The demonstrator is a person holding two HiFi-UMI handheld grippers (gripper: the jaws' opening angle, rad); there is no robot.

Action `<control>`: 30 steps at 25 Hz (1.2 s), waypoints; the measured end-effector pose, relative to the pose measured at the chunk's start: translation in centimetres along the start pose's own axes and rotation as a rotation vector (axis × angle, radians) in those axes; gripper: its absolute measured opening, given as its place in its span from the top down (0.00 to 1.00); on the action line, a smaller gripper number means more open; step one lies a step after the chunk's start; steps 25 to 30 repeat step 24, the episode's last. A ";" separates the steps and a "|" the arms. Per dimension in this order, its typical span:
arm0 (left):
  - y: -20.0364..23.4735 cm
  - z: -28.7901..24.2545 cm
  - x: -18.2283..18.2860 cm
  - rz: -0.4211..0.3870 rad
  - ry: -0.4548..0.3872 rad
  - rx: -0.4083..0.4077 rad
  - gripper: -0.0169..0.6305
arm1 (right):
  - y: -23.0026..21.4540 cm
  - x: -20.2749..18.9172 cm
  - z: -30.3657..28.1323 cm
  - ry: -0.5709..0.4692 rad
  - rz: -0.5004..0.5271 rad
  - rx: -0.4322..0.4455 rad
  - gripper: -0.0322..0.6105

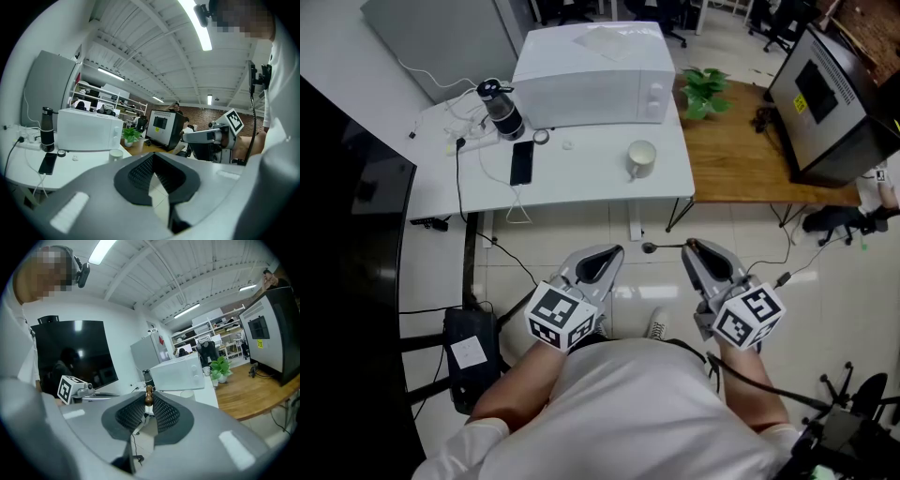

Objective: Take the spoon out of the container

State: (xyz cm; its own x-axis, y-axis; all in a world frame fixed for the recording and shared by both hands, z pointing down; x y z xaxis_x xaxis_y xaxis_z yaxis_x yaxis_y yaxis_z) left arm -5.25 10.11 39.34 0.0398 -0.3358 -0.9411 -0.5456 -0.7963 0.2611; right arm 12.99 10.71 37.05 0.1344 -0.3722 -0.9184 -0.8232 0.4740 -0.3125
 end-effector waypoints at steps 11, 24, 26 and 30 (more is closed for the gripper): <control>-0.3 0.6 -0.1 -0.003 -0.001 -0.003 0.97 | 0.3 -0.5 0.2 0.016 -0.010 -0.008 0.86; 0.0 1.1 -0.3 -0.001 0.002 0.003 0.97 | 0.5 -1.1 0.2 0.025 -0.014 -0.012 0.86; 0.0 1.1 -0.3 -0.001 0.002 0.003 0.97 | 0.5 -1.1 0.2 0.025 -0.014 -0.012 0.86; 0.0 1.1 -0.3 -0.001 0.002 0.003 0.97 | 0.5 -1.1 0.2 0.025 -0.014 -0.012 0.86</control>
Point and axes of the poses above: the fingertips, and each gripper's own axes: z backward along the fingers, y to its left, x out of its top, the point moved 5 cm from there along z, backward along the fingers, and after that the axes turned 7 degrees about -x, right-handed, at the moved point
